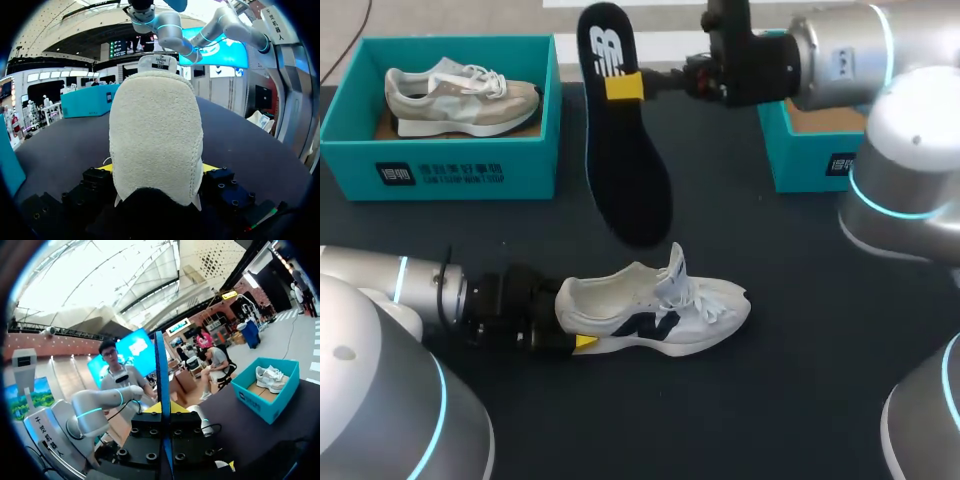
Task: Take the shoe out of the shoebox, open the shoe tongue, remove and reinsert the insole, then place the shoe into the shoebox
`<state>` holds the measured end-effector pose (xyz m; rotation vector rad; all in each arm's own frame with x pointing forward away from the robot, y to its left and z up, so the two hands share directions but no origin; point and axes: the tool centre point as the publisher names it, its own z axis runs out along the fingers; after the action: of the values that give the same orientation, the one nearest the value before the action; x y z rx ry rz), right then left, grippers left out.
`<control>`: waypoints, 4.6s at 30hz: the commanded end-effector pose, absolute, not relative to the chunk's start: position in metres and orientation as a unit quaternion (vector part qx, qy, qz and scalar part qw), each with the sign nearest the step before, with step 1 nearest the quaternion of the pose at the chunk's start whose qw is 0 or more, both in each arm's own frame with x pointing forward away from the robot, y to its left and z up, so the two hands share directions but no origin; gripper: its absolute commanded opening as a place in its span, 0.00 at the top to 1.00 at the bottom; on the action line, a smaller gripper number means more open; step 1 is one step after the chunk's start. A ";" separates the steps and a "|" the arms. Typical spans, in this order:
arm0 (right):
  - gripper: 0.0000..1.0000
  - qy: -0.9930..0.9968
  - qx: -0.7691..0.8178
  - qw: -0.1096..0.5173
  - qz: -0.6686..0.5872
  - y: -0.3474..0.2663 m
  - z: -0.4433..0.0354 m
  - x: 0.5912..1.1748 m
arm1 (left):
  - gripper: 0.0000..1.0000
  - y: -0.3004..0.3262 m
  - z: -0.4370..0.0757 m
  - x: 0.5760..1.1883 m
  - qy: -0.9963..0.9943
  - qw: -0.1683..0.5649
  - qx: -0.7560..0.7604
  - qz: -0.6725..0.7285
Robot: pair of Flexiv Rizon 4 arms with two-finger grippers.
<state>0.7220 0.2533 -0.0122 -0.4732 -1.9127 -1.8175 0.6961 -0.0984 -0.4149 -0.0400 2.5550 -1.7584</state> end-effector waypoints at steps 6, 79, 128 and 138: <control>1.00 -0.713 -0.233 0.180 -0.636 0.237 -0.010 0.701 | 1.00 -0.098 -0.416 0.695 0.824 0.020 -0.013 -0.566; 1.00 -0.663 -0.331 0.251 -0.622 0.182 0.026 0.642 | 0.00 -0.087 -0.395 0.698 0.844 0.004 -0.009 -0.536; 1.00 -0.663 -0.331 0.251 -0.622 0.182 0.026 0.642 | 0.00 -0.076 -0.345 0.700 0.952 0.025 0.016 -0.306; 1.00 -0.663 -0.331 0.251 -0.622 0.182 0.026 0.642 | 0.00 -0.079 -0.340 0.700 0.958 0.031 0.026 -0.285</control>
<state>0.6395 0.1787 0.0263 -0.8981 -1.8027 -1.6978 0.7000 -0.0754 -0.3450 0.0785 2.9346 -0.9454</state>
